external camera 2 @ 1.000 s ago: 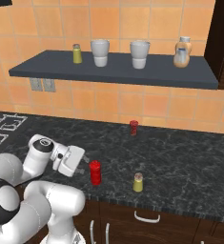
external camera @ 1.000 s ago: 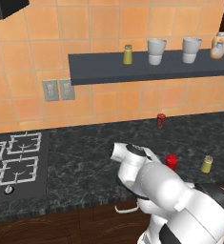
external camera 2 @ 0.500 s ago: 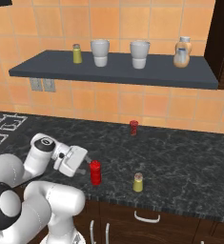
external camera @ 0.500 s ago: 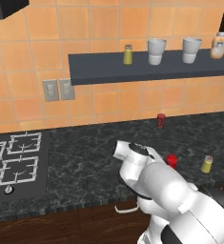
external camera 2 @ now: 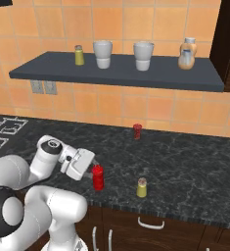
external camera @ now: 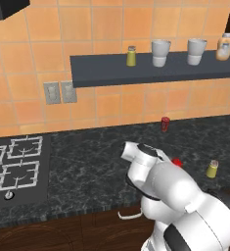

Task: Put the shaker and condiment bottle from the counter next to their counterparts in the cabinet.

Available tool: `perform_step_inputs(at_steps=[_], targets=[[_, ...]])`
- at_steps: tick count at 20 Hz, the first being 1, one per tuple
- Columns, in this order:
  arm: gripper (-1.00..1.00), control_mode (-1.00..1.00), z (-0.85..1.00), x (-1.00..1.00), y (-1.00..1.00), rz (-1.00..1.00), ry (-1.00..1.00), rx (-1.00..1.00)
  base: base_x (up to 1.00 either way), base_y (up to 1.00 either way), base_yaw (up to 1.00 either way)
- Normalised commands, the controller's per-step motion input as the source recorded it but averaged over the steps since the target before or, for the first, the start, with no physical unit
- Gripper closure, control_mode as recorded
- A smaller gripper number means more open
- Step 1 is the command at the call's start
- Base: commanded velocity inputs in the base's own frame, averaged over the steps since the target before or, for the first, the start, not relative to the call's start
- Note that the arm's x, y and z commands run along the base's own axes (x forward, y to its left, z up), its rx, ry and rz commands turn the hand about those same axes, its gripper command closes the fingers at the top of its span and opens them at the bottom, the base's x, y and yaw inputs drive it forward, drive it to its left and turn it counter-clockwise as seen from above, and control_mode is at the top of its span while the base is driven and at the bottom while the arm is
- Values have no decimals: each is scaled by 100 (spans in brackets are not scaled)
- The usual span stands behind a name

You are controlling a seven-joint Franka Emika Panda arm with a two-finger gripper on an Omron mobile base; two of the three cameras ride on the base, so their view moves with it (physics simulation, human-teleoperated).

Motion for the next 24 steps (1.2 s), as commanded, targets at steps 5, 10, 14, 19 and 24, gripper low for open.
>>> perform_step_inputs(at_steps=[5,10,14,19,24], targets=[[-100,-100,-12,-18,-17,0,0,0,0,0,0],[100,-100,-18,-15,-3,0,0,0,0,0,0],[100,-100,-1,-1,0,0,0,0,0,0,0],[100,-100,22,0,0,0,0,0,0,0,0],[100,-100,85,0,0,4,-1,-3,0,0,0]])
